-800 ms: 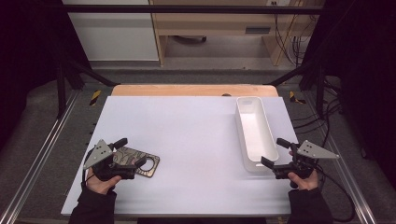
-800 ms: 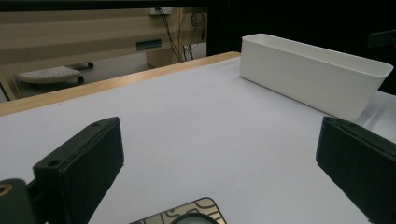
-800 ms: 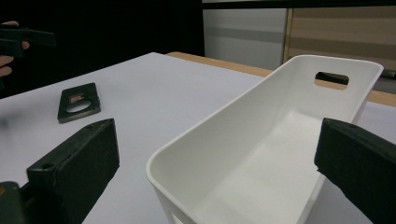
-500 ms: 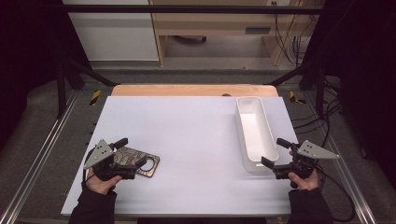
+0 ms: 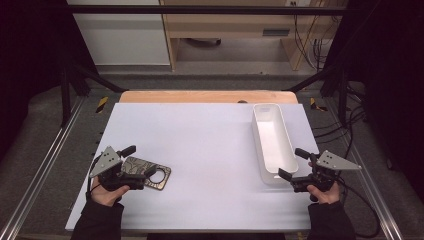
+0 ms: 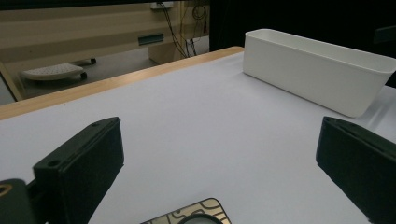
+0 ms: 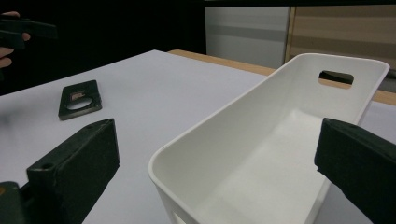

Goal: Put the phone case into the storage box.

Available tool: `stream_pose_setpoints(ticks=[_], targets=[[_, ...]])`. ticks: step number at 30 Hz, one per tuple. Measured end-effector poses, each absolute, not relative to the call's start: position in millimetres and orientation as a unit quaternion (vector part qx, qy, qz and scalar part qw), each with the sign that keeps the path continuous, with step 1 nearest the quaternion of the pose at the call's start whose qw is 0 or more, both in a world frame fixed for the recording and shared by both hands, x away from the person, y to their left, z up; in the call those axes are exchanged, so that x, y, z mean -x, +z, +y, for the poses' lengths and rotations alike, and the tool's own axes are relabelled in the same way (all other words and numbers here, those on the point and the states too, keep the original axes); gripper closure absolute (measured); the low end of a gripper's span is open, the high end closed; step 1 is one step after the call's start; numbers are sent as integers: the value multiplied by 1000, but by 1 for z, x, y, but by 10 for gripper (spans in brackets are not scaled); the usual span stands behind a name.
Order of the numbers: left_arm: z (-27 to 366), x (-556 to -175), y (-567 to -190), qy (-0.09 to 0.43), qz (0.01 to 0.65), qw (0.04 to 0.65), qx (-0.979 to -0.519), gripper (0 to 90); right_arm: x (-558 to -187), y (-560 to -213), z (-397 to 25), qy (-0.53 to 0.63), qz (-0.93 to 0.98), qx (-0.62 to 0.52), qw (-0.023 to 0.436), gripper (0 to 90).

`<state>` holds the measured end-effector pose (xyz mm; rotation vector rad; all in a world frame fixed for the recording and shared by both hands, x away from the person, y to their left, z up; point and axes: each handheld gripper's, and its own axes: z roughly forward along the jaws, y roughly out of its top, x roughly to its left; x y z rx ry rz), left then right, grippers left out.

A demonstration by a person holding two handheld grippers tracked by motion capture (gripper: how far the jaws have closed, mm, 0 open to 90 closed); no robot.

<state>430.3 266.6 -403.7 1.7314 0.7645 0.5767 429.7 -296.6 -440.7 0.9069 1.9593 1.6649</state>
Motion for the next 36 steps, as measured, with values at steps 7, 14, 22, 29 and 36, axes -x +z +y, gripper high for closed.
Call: stream_pose_setpoints(ticks=[7,14,22,29,36], targets=[[272,-436,-399,247,338,527,-739,5,-429,-440,-297,598,702,-326,207,4],[276,-446,-399,244,354,505,-748,6,-429,-440,-297,598,702,-326,207,4],[279,-454,-400,245,364,483,-758,15,-429,-439,-298,599,701,-326,208,4],[281,-465,-403,240,380,461,-765,32,-429,-439,-298,599,701,-326,209,4],[285,-475,-408,239,398,448,-764,109,-429,-440,-297,598,702,-326,209,4]])
